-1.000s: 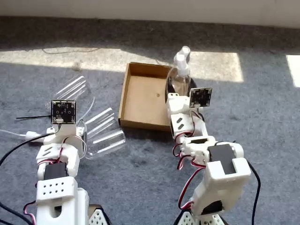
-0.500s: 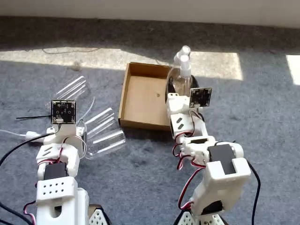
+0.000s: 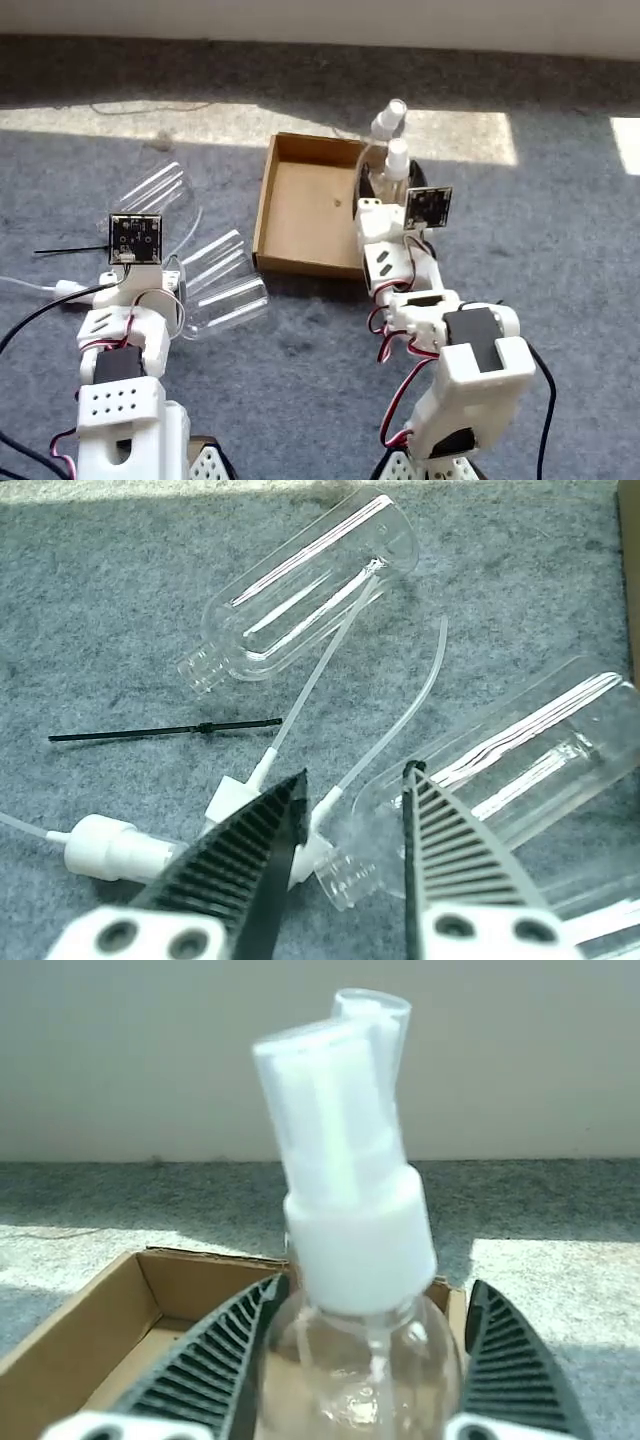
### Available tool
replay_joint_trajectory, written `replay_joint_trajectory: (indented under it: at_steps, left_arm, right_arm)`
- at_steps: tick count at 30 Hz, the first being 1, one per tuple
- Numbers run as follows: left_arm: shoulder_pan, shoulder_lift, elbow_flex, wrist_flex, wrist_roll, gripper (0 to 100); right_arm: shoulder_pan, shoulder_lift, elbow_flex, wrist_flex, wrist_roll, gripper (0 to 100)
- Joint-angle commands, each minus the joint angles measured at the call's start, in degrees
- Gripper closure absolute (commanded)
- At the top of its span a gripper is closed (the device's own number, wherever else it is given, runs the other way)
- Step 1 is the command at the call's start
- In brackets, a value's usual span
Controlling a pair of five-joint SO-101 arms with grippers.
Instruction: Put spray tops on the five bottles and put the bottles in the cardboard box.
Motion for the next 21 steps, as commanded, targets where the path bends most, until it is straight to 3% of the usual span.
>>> replay_joint_trajectory:
  at_steps: [1,4,16,21]
  left_arm:
    - [0.84,-0.92,-0.31,-1.14,-0.18,85]
    - [0.84,-0.92,-0.31,-1.14,-0.18,85]
    - [0.92,-0.92,-0.31,-1.14,-0.18,85]
    - [0.92,-0.92,-0.31,-1.14,-0.26,85]
  right_arm:
    - [-0.31,-0.84,-2.51,-0.92,1.23,76.6]
    - [-0.75,-0.92,-2.51,-0.92,4.31,76.6]
    - [-0.4,-1.01,-2.51,-0.75,4.66,76.6]
    - [-0.4,-7.16,-2.51,8.66,4.31,76.6]
